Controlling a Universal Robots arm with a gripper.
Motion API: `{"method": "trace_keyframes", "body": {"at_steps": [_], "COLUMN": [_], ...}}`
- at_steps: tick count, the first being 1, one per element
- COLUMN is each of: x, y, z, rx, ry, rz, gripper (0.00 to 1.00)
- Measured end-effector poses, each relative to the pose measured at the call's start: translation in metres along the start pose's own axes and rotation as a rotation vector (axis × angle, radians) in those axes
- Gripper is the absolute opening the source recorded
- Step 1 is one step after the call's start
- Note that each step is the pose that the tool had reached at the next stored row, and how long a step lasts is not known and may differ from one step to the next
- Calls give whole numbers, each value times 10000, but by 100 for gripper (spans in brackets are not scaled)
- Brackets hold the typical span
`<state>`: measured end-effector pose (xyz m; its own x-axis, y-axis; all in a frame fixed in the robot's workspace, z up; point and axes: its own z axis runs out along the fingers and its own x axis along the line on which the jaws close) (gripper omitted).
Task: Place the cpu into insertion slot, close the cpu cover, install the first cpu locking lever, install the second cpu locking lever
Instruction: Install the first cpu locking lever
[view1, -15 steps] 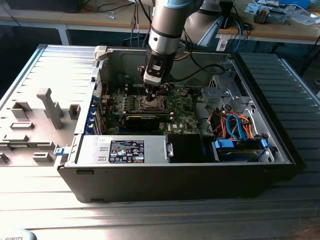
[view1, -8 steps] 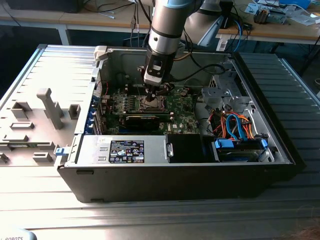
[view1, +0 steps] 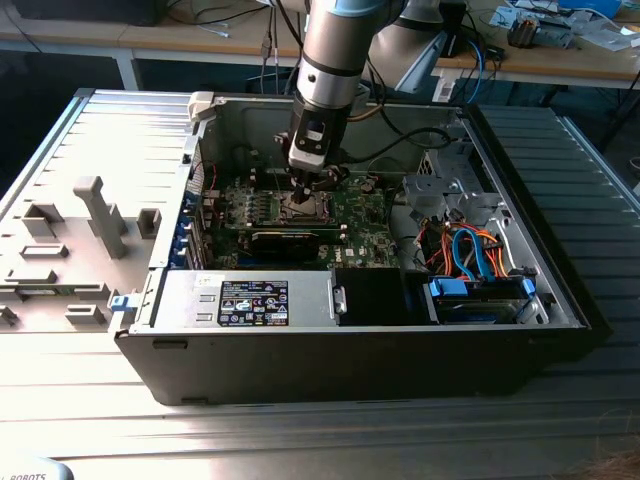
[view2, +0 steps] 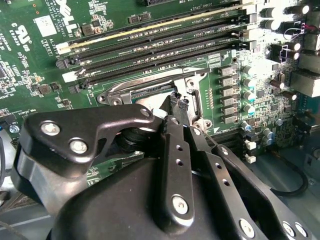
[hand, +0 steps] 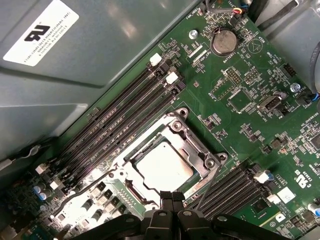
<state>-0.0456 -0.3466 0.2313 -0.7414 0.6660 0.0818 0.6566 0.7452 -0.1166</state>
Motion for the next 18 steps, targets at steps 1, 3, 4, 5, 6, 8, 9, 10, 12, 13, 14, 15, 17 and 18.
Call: {"method": "trace_keyframes", "body": {"at_steps": [1,3,4,5,6,8,9,10,12,13,14,15,17,18], "x": [0,0,0,0,0,0,0,0,0,0,0,0,0,0], "y": [0,0,0,0,0,0,0,0,0,0,0,0,0,0], "z": [0,0,0,0,0,0,0,0,0,0,0,0,0,0], "rx": [1,3,4,5,6,8,9,11,13,15,15,17,18,20], "ry": [-2,-4,-6,-7,-8,-11,-14,-15,-19,-21,-22,-24,-27,-29], "rz": [-15,-37,-48,-59,-70,-94,-113,-129,-161,-177,-189,-206,-228,-251], "gripper": [11,11,11,11,11,11,11,11,11,11,11,11,11,11]}}
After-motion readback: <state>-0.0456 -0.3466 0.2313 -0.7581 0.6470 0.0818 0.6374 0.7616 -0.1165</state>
